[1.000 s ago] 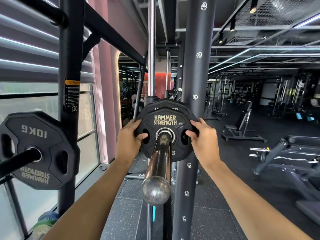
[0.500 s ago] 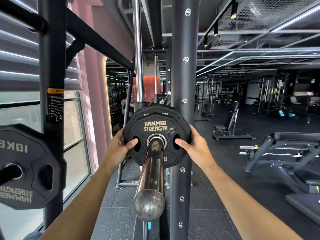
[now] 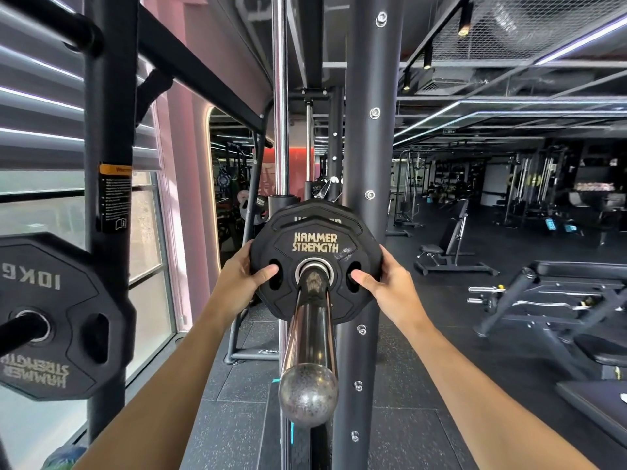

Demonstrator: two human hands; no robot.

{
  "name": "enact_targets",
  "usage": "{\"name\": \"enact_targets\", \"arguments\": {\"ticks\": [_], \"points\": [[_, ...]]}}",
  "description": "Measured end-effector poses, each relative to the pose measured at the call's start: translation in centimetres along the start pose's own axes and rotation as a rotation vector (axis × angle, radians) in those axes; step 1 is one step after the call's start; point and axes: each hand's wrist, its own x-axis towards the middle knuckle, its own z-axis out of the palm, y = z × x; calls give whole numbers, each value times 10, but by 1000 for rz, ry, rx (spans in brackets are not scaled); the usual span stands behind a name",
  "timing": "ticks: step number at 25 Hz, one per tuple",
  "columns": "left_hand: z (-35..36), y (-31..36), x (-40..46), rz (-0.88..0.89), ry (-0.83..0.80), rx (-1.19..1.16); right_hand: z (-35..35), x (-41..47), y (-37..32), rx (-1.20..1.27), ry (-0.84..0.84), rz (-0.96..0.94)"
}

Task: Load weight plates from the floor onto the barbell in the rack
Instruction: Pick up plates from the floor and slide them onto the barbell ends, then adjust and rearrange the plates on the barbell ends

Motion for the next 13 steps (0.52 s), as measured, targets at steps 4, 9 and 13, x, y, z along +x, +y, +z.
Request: {"name": "enact_targets", "arguments": {"ticks": [4, 9, 13], "points": [[2, 9, -5, -33, 10, 34, 1, -1, -4, -27, -13, 11], [11, 52, -18, 67, 194, 100, -7, -15, -25, -284, 87, -103], [30, 97, -21, 379, 175, 555, -18, -20, -45, -559, 205, -390]]}}
